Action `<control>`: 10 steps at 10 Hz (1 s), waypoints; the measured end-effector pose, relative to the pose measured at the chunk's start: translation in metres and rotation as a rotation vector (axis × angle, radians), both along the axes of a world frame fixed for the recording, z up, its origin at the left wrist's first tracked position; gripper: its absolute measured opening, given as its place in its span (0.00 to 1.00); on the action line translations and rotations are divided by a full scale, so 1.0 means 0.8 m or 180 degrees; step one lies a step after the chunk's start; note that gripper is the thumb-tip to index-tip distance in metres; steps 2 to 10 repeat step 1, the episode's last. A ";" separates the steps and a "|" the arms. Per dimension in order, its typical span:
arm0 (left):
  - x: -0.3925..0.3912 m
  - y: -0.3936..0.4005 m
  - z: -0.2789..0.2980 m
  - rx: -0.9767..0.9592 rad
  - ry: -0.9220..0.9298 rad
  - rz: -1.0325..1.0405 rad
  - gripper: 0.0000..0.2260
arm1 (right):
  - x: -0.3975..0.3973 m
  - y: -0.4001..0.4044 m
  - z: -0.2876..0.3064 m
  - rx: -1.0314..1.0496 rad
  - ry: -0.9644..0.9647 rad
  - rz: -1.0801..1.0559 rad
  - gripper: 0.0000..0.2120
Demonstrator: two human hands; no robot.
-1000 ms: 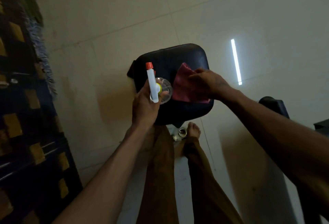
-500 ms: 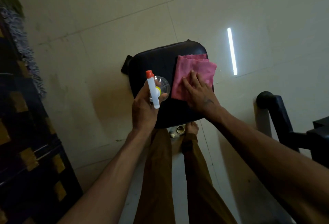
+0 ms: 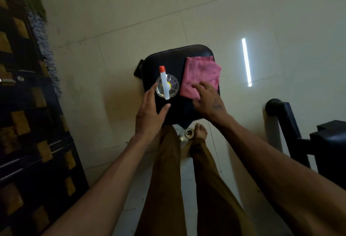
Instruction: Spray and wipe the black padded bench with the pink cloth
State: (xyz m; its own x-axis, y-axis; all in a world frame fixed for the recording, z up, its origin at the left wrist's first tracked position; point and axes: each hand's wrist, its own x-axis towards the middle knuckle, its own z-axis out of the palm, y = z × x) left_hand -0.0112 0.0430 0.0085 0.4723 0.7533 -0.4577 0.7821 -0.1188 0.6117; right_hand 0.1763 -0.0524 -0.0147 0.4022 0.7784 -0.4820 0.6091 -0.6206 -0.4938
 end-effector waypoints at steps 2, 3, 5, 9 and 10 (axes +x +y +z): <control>-0.016 -0.049 0.038 0.0012 0.0181 0.0132 0.20 | -0.008 -0.022 0.038 0.0197 0.0001 -0.0128 0.19; -0.016 -0.049 0.038 0.0012 0.0181 0.0132 0.20 | -0.008 -0.022 0.038 0.0197 0.0001 -0.0128 0.19; -0.016 -0.049 0.038 0.0012 0.0181 0.0132 0.20 | -0.008 -0.022 0.038 0.0197 0.0001 -0.0128 0.19; -0.016 -0.049 0.038 0.0012 0.0181 0.0132 0.20 | -0.008 -0.022 0.038 0.0197 0.0001 -0.0128 0.19; -0.016 -0.049 0.038 0.0012 0.0181 0.0132 0.20 | -0.008 -0.022 0.038 0.0197 0.0001 -0.0128 0.19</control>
